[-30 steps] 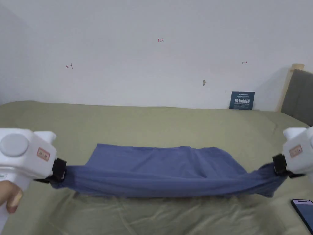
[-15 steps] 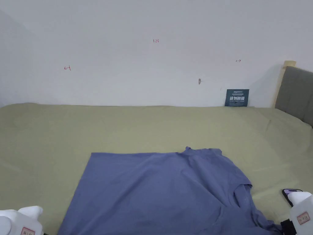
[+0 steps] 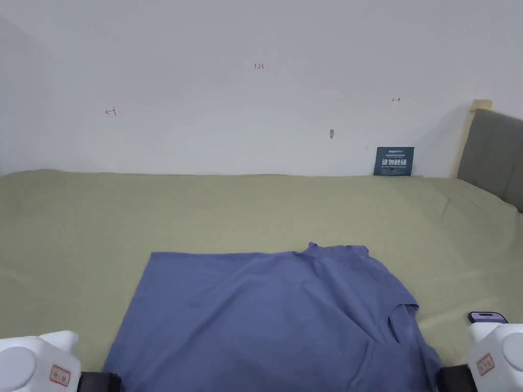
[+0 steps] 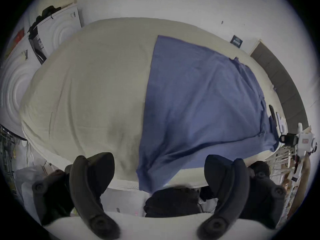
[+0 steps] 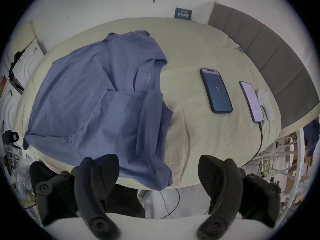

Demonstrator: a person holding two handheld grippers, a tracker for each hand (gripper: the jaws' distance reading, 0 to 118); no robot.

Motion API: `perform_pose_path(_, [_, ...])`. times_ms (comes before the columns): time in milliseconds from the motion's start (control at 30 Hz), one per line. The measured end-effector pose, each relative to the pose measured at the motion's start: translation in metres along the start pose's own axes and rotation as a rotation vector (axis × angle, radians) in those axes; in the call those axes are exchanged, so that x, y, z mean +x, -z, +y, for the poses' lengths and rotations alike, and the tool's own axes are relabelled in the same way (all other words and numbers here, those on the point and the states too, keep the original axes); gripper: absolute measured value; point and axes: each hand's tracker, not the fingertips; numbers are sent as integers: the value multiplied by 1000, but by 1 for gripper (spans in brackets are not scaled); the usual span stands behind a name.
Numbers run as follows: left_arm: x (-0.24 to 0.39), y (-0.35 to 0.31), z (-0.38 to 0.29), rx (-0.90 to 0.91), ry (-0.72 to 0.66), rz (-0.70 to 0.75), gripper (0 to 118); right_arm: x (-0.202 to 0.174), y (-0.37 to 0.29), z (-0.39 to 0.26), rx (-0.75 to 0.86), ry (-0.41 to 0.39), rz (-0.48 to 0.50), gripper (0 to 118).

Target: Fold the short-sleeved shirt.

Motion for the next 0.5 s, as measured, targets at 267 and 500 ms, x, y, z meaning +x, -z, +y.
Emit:
perform_pose_path(267, [24, -15, -7, 150, 90, 17, 19, -25, -7, -6, 54, -44, 7, 1])
perform_pose_path(500, [12, 9, -14, 125, 112, -27, 0, -25, -3, -14, 57, -16, 52, 0])
